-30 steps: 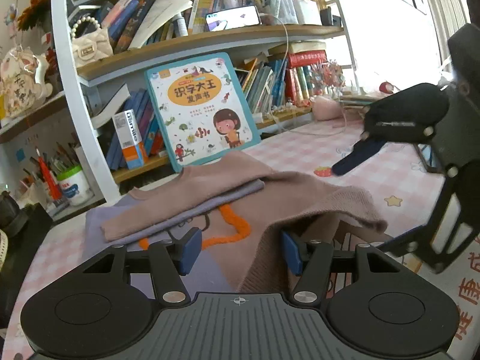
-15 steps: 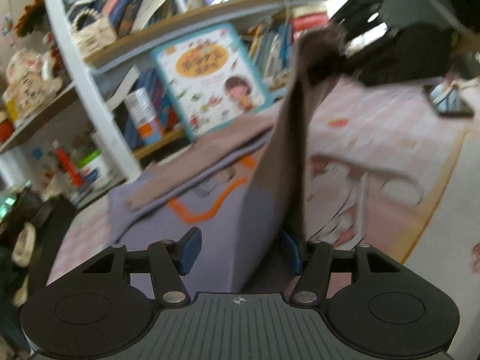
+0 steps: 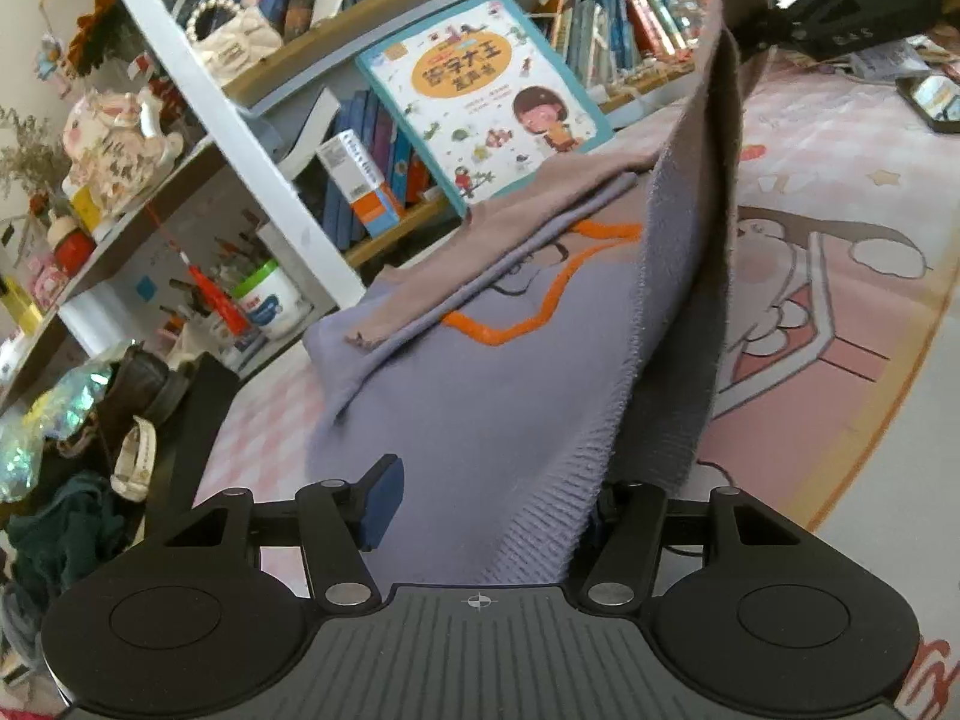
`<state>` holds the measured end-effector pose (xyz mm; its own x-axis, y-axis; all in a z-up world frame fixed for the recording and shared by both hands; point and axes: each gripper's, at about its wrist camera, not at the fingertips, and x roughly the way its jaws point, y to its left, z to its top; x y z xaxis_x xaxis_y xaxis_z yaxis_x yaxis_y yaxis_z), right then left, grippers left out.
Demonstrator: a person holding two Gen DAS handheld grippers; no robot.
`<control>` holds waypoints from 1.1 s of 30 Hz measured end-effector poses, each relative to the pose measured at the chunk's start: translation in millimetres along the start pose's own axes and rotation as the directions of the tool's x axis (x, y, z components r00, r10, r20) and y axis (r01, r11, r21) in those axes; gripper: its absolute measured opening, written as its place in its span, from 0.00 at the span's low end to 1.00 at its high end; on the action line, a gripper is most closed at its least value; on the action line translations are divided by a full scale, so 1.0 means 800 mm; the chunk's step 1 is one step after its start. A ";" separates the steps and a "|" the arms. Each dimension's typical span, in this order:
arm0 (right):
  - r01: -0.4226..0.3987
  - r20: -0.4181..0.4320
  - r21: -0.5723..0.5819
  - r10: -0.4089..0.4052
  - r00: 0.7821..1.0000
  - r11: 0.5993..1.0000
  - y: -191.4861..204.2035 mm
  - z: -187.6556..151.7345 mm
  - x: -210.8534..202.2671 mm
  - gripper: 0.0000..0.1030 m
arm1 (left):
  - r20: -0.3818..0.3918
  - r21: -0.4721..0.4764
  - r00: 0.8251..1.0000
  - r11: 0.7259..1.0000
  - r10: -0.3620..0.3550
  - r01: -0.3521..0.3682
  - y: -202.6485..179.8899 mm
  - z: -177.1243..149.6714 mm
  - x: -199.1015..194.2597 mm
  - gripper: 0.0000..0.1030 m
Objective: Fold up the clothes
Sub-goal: 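Lift the hem with both grippers and fold it up toward the collar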
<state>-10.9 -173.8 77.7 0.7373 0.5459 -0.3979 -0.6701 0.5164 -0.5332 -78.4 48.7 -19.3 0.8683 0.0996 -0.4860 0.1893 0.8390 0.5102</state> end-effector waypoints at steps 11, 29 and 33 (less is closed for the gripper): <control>0.024 0.018 0.059 -0.025 1.000 0.998 -0.016 -0.002 0.001 0.07 | 0.037 0.021 0.998 0.999 -0.042 0.042 -0.030 0.007 -0.014 0.57; 0.016 -0.076 0.009 -0.015 0.997 1.000 0.003 -0.030 -0.009 0.07 | -0.049 0.047 0.996 0.997 0.071 -0.068 -0.007 -0.010 -0.039 0.57; -0.001 -0.112 -0.007 0.000 0.994 1.000 0.015 -0.043 -0.011 0.07 | -0.093 0.035 0.993 0.997 0.078 -0.075 0.001 -0.019 -0.043 0.57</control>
<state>-22.6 -195.1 48.9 0.7421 0.4689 -0.4791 -0.6703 0.5109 -0.5382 -114.9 54.5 -13.0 0.8341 0.2141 -0.5084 0.1392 0.8100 0.5696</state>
